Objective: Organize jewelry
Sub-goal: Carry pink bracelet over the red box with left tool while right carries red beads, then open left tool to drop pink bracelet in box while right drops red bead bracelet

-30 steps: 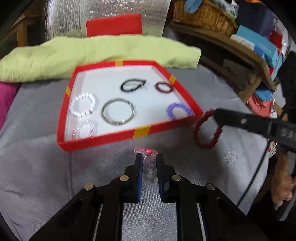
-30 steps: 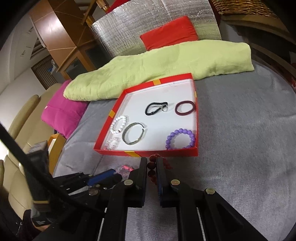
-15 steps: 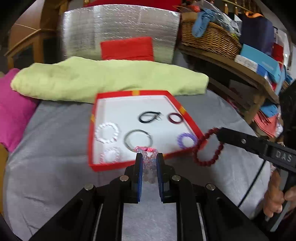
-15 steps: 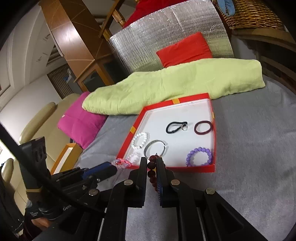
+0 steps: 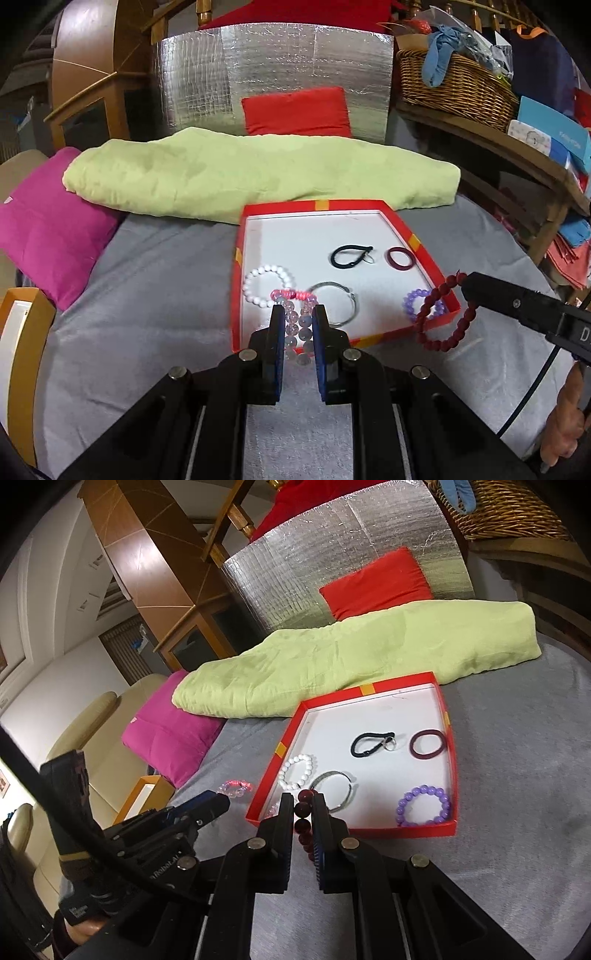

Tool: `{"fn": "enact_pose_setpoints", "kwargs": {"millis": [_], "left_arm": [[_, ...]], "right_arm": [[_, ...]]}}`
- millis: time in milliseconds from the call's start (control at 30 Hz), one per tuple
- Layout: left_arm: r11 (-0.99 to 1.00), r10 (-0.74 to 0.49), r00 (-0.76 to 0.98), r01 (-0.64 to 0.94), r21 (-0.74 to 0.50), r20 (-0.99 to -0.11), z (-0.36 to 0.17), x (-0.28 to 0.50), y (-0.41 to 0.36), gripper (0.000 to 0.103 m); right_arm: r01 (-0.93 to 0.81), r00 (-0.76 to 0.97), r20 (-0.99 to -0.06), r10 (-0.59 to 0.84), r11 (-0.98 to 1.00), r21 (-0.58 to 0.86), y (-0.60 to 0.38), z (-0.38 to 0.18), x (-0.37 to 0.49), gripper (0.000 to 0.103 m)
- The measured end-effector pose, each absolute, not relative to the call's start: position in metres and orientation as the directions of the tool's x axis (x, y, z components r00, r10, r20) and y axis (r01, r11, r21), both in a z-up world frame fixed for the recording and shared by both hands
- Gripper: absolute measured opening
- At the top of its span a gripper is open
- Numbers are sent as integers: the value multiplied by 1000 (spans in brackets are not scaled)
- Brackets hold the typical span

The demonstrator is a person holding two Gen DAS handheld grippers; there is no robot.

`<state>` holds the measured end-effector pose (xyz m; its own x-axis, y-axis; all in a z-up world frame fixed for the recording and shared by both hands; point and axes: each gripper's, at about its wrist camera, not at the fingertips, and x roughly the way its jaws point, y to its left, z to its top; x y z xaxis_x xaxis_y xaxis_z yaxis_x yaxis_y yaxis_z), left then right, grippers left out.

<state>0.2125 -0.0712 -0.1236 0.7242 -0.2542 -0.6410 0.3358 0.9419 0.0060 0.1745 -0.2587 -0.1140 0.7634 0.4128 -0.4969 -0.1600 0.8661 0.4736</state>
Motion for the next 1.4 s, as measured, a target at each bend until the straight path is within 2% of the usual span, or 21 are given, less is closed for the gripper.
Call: {"fn": "enact_pose_setpoints", "kwargs": {"millis": [767, 1400], "left_arm": [[979, -81, 830, 170, 110, -552, -113, 222, -46, 15], [980, -65, 826, 158, 119, -561, -121, 231, -45, 15]], "right_arm": [[-147, 781, -476, 404, 860, 488, -254, -112, 194, 11], [-83, 790, -500, 355, 870, 487, -268, -121, 228, 11]]}}
